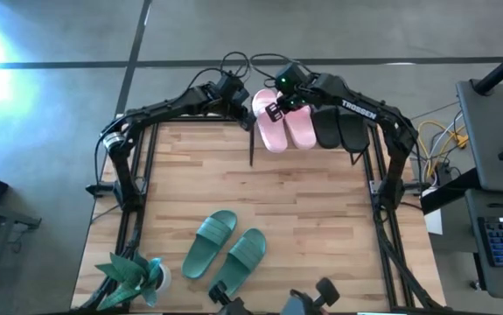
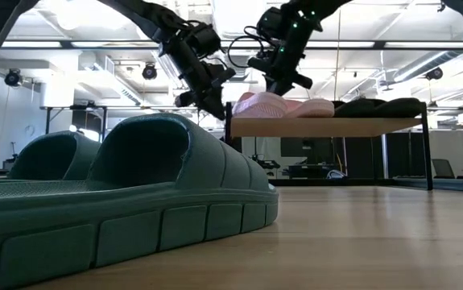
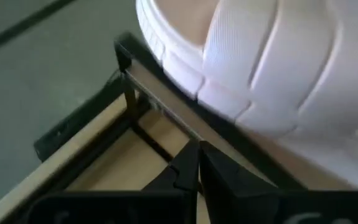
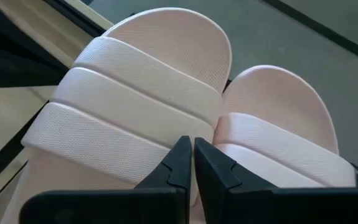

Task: Pick and place slides into the shelf
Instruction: Adjust the pink slippers on the shelf

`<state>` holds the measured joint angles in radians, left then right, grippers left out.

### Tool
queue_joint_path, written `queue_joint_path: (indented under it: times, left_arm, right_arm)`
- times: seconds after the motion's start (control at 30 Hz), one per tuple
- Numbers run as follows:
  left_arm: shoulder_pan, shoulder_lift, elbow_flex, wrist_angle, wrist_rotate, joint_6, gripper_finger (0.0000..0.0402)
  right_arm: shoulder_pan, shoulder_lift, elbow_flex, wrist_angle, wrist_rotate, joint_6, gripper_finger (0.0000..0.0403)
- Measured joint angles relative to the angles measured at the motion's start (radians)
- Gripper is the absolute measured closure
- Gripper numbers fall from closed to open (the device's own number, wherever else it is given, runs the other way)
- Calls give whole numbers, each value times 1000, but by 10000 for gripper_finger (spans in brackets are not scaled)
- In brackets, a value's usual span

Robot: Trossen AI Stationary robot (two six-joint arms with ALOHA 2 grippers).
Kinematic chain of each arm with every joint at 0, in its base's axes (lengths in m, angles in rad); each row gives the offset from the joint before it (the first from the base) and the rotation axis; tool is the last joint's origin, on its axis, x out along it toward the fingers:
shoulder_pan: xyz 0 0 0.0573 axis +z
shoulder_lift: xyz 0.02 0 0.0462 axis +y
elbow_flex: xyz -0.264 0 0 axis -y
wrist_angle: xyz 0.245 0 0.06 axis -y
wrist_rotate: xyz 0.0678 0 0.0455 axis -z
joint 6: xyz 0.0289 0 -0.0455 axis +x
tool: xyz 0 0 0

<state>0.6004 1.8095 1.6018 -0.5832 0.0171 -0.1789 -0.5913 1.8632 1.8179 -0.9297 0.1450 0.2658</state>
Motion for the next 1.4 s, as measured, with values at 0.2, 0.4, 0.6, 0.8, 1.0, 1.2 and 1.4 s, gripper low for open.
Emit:
queue_joint_path:
  times: [0.2,0.4,0.6,0.8,1.0,1.2,1.4]
  left_arm:
    - [0,-31,1,3,-45,1,401]
    - [52,-39,-39,16,-3,0,401]
    - [101,-46,-151,143,244,-77,401]
    - [103,-51,-187,194,357,-104,401]
    - [120,-80,-225,190,482,-163,401]
    - [133,-113,-256,205,600,-238,401]
    - [136,-163,-346,325,621,-319,367]
  right_arm:
    - [-1,-3,27,-19,9,-6,390]
    - [-1,-3,60,53,-90,-66,390]
    - [-10,2,61,149,-209,-72,390]
    - [-12,23,60,178,-254,-87,390]
    - [-11,37,59,175,-255,-63,390]
    - [-17,37,59,176,-249,-30,390]
    - [-17,37,59,173,-217,-30,390]
